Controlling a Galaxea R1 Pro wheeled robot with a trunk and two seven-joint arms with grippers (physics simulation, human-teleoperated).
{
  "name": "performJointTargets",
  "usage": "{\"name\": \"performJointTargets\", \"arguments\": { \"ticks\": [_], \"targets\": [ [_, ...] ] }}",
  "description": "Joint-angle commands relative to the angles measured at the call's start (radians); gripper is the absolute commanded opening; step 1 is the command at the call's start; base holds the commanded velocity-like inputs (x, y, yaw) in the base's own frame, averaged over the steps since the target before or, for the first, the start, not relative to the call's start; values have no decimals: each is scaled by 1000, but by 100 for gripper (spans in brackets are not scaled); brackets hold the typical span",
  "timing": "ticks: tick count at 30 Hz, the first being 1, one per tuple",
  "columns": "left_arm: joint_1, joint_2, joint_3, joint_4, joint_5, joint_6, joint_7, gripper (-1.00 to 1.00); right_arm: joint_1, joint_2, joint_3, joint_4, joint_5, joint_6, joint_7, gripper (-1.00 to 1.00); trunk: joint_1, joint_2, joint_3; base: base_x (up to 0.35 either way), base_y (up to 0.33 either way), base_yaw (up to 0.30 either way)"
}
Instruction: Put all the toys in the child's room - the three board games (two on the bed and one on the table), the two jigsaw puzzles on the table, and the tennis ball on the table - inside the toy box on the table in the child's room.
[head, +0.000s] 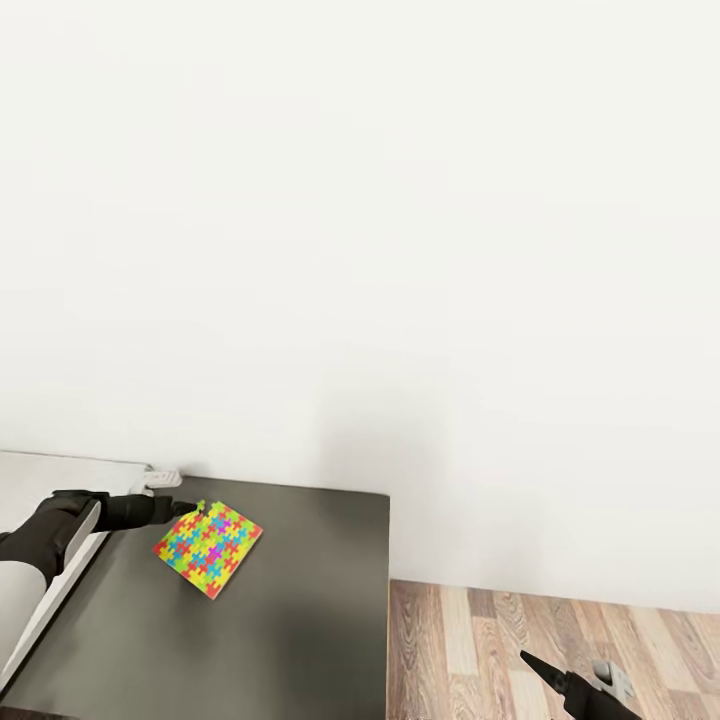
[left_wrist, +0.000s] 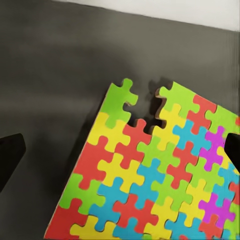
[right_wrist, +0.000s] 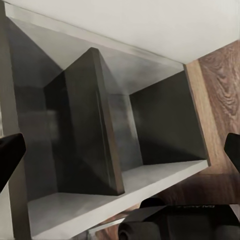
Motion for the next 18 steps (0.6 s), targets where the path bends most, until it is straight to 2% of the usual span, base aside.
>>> {"name": "performJointTargets", "arguments": {
  "ticks": [1, 7, 10, 18],
  "targets": [
    [-1, 2, 5, -1, -3, -5, -21, 100, -1, 0, -1, 0, -7, 8, 2, 100, 0, -2, -3, 0, 0, 0],
    [-1, 7, 4, 0, -8, -53, -124, 100, -1, 0, -2, 0, -7, 8, 2, 100, 0, -2, -13, 0, 0, 0],
    [0, 8, 4, 0, -9, -60, -152, 100, -1, 0, -1, 0, -7, 8, 2, 100, 0, -2, -18, 0, 0, 0],
    [-1, 9, 4, 1, -10, -63, -168, 100, -1, 0, -1, 0, -7, 8, 2, 100, 0, -2, -31, 0, 0, 0]
  ]
}}
